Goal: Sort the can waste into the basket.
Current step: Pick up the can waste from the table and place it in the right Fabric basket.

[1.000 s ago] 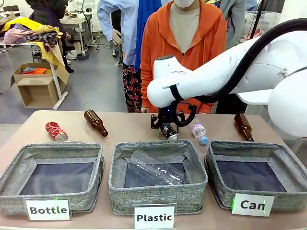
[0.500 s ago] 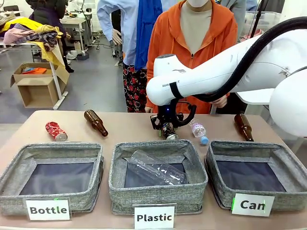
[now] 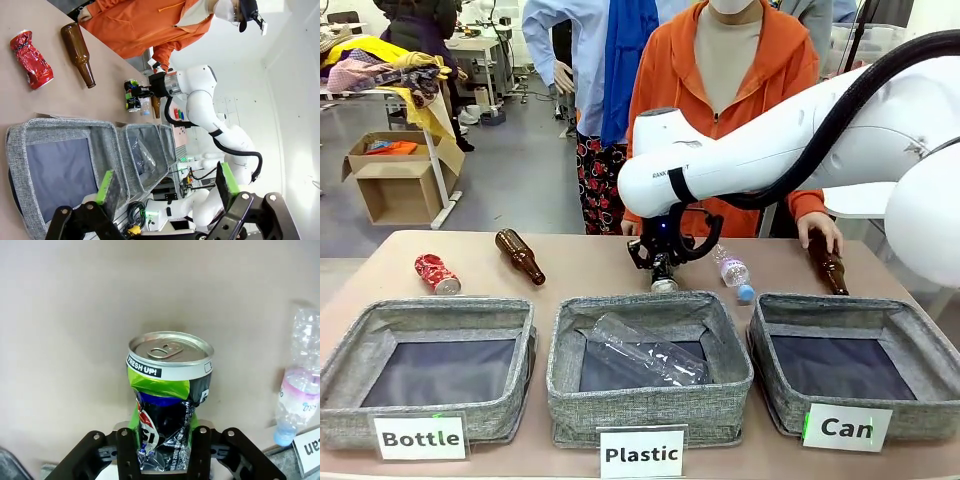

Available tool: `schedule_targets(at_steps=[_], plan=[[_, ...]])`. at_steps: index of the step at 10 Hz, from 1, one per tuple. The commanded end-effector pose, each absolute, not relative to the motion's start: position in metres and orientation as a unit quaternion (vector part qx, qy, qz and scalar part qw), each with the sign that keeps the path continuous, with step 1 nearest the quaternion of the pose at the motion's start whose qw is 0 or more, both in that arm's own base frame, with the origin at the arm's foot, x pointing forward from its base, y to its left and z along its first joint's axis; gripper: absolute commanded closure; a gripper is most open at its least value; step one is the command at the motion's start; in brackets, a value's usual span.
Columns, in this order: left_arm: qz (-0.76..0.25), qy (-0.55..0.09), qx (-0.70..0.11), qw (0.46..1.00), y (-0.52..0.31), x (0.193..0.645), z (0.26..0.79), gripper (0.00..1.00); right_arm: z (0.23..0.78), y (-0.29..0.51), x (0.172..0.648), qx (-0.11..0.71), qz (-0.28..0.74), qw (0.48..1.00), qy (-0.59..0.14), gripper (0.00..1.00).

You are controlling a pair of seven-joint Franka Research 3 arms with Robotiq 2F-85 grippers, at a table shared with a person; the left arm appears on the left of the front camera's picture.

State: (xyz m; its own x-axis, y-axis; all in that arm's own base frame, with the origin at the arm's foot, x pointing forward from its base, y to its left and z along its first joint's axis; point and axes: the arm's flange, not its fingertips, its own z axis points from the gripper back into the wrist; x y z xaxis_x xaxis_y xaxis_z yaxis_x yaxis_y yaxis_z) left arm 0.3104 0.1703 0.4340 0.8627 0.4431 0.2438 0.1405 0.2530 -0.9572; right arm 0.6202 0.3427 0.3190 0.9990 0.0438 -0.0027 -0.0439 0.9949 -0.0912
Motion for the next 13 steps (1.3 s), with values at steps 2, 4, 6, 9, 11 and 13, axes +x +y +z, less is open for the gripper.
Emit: schedule_targets(at_steps=[2,4,6,9,11,13], plan=[[0.092,-0.244,-0.603,0.754,0.171,0.307,0.435,0.0,0.375,0.37,0.594,-0.081,0.064,0.994,-0.028,1.0],[0.092,-0.244,-0.603,0.754,0.171,0.307,0.435,0.0,0.428,0.396,0.566,-0.115,0.068,0.991,-0.034,1.0],[0.092,-0.244,-0.603,0.754,0.171,0.307,0.435,0.0,0.486,0.4,0.497,-0.135,0.118,0.984,-0.018,1.0],[0.092,-0.244,-0.603,0.754,0.171,0.307,0.435,0.0,0.53,0.348,0.367,-0.125,0.285,0.95,0.018,1.0],[0.092,-0.244,-0.603,0.754,0.171,0.307,0.435,0.0,0.541,0.295,0.326,-0.092,0.291,0.952,0.015,1.0],[0.092,-0.244,-0.603,0.754,0.171,0.307,0.435,0.0,0.552,0.231,0.327,-0.003,0.23,0.973,0.004,1.0]])
